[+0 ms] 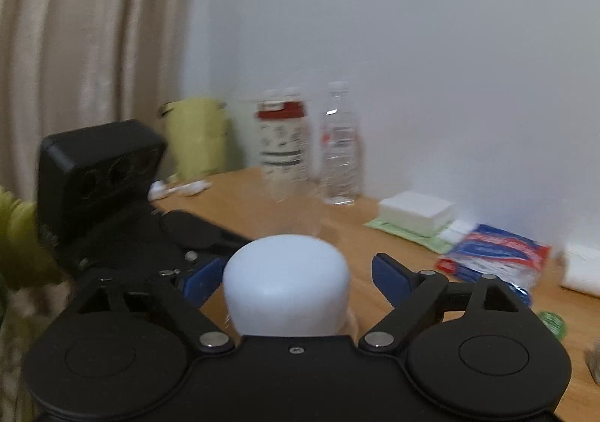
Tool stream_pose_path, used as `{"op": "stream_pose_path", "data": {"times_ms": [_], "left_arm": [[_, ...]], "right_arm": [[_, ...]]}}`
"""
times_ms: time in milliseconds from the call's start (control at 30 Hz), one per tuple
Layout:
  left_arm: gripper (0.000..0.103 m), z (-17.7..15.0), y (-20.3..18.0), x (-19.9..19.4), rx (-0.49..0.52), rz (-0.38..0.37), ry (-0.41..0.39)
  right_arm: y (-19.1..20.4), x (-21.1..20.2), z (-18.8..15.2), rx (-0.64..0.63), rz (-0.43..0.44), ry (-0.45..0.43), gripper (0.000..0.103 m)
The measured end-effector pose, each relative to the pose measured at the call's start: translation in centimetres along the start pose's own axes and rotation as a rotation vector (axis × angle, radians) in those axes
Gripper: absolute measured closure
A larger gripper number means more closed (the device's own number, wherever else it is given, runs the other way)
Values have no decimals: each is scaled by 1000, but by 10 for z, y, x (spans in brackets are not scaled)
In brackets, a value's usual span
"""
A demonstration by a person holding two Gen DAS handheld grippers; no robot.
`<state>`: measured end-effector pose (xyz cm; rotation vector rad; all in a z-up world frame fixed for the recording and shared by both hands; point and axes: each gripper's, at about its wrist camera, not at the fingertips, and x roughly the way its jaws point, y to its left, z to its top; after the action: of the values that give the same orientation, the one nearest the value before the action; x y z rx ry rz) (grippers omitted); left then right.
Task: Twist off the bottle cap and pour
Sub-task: 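Twist the white cap with the right gripper while the left gripper holds the jar, then open the right gripper, rotate back and close it on the cap again, then twist the white cap with the right gripper while the left gripper holds the jar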
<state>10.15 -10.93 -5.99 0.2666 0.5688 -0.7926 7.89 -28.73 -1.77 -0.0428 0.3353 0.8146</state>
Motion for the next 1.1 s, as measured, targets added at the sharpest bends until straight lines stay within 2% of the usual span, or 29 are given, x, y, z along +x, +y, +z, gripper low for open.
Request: {"op": "stream_pose_path", "data": {"times_ms": [100,200,367,533,733,933,1033,1100], "left_arm": [[24,0,-3,0,-15,30,-8],[24,-1,-8,0,-49,83,-18],[24,0,-13,0,-79,137,-35],[24,1,-16,-1,-108,164,-34],[24,2,-17,0,-121,183,-24],[24,3,-12,-1,-104,152,-14],[24,4,-8,-2,-87,115,-13],[24,3,-6,-2,-74,97,-11]], "right_arm": [[10,-2,0,20,-20,-29,12],[29,-2,0,-4,-129,-67,12],[37,0,0,40,-223,-56,14],[35,2,-2,93,-278,-36,28],[38,2,-4,85,-309,-34,33],[19,-4,-5,57,-182,-26,33],[1,-7,-4,37,-62,-17,33],[-4,-6,-3,27,-19,-15,33]]}}
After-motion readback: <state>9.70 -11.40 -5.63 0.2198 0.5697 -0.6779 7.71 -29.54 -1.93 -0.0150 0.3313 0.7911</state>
